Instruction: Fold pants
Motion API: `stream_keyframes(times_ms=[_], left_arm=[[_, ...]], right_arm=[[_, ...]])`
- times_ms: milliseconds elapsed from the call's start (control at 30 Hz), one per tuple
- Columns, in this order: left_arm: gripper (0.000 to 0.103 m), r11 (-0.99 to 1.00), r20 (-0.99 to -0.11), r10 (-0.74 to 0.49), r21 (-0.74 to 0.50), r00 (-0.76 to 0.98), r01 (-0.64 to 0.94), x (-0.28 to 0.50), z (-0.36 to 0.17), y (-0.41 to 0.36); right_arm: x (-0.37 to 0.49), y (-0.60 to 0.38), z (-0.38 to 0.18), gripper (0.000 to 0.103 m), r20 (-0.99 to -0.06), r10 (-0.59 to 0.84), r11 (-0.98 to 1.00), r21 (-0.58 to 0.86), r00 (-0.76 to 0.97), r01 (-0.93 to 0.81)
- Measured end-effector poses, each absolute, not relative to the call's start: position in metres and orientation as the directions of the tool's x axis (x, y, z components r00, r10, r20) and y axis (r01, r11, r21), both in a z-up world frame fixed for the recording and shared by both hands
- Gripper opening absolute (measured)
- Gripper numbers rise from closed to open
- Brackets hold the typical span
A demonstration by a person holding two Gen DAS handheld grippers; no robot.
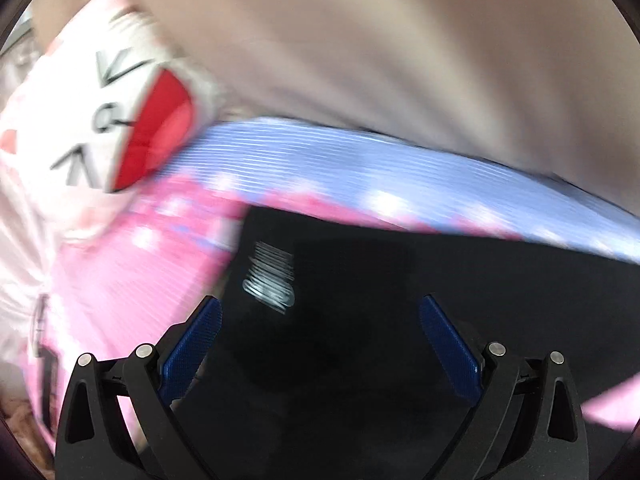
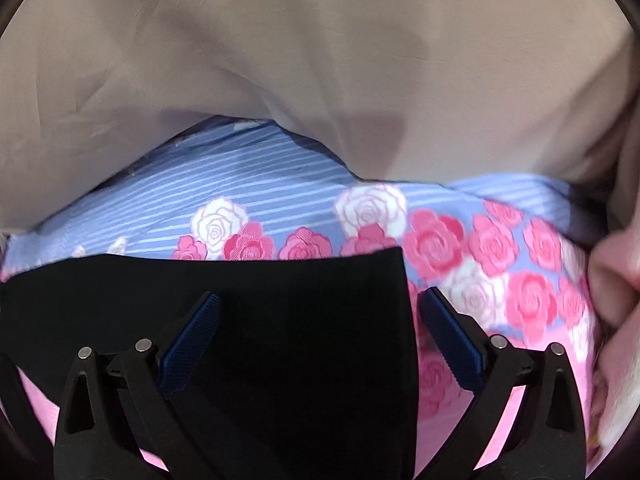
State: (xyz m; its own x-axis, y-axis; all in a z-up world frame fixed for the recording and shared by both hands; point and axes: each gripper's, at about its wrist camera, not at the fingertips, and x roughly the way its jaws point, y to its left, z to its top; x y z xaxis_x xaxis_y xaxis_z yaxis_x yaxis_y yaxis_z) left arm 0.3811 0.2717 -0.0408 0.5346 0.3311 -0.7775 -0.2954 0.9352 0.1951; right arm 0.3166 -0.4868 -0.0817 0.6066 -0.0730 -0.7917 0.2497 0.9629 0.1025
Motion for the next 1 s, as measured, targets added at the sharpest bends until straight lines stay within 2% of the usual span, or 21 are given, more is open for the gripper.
stream_keyframes(times_ms=[33,67,133,167,200,233,300,333,367,400,433,467,600,733,833,1000], left_arm=[[0.097,0.917,-0.765,0.37,0.211,0.527,-0.338,0.388,-0.041,0.288],[0.097,0.913,-0.766,0.376,0.208,0.521,-0.352,0.396,-0.043,0.302],[0.097,0.925,-0.812,0.318,0.152,0.49,-0.348,0.418,-0.054,0.33],[0.097,0.933,-0.836,0.281,0.122,0.472,-0.34,0.427,-0.061,0.338],[0.097,0.938,-0.866,0.244,0.095,0.438,-0.334,0.441,-0.073,0.347],[0.097,0.94,-0.881,0.23,0.09,0.413,-0.33,0.448,-0.081,0.35],[0.096,0.933,-0.899,0.235,0.102,0.37,-0.344,0.461,-0.099,0.357],[0.09,0.939,-0.894,0.192,0.047,0.404,-0.342,0.463,-0.099,0.36],[0.055,0.944,-0.891,0.133,-0.02,0.434,-0.331,0.462,-0.096,0.361],[0.032,0.943,-0.89,0.071,-0.088,0.451,-0.321,0.46,-0.092,0.36],[0.023,0.937,-0.884,0.081,-0.091,0.46,-0.339,0.456,-0.084,0.356],[0.004,0.942,-0.878,0.057,-0.111,0.475,-0.318,0.452,-0.077,0.351],[0.003,0.957,-0.818,0.028,-0.143,0.575,-0.251,0.419,-0.034,0.33],[0.003,0.963,-0.728,-0.097,-0.241,0.679,-0.121,0.352,0.024,0.322],[0.003,0.961,-0.666,-0.164,-0.273,0.728,-0.033,0.289,0.058,0.326],[0.004,0.959,-0.609,-0.22,-0.278,0.762,0.054,0.175,0.072,0.339]], right_arm=[[0.317,-0.485,-0.081,0.086,-0.79,-0.079,0.965,0.092,0.609,0.245],[0.317,-0.482,-0.081,0.081,-0.785,-0.082,0.967,0.088,0.614,0.24],[0.319,-0.482,-0.08,0.053,-0.778,-0.078,0.963,0.104,0.624,0.249],[0.318,-0.483,-0.078,0.044,-0.775,-0.06,0.96,0.128,0.629,0.248],[0.318,-0.485,-0.078,0.029,-0.774,-0.017,0.956,0.174,0.633,0.238],[0.319,-0.484,-0.079,0.022,-0.776,0.004,0.952,0.195,0.631,0.234],[0.321,-0.477,-0.079,0.017,-0.781,-0.013,0.957,0.171,0.624,0.234],[0.322,-0.473,-0.078,0.015,-0.78,-0.014,0.956,0.173,0.626,0.238],[0.323,-0.47,-0.076,0.015,-0.776,-0.017,0.954,0.175,0.63,0.242],[0.321,-0.467,-0.073,0.014,-0.77,-0.021,0.954,0.175,0.638,0.243],[0.316,-0.464,-0.068,0.014,-0.76,-0.024,0.955,0.175,0.649,0.24],[0.314,-0.462,-0.063,0.014,-0.748,-0.023,0.955,0.18,0.663,0.237],[0.289,-0.443,-0.024,0.013,-0.677,-0.003,0.958,0.21,0.736,0.197],[0.249,-0.419,0.016,0.013,-0.612,0.004,0.971,0.192,0.791,0.143],[0.185,-0.413,0.045,0.013,-0.552,0.015,0.979,0.178,0.834,0.1],[0.083,-0.406,0.053,0.013,-0.5,0.003,0.986,0.144,0.866,0.079]])
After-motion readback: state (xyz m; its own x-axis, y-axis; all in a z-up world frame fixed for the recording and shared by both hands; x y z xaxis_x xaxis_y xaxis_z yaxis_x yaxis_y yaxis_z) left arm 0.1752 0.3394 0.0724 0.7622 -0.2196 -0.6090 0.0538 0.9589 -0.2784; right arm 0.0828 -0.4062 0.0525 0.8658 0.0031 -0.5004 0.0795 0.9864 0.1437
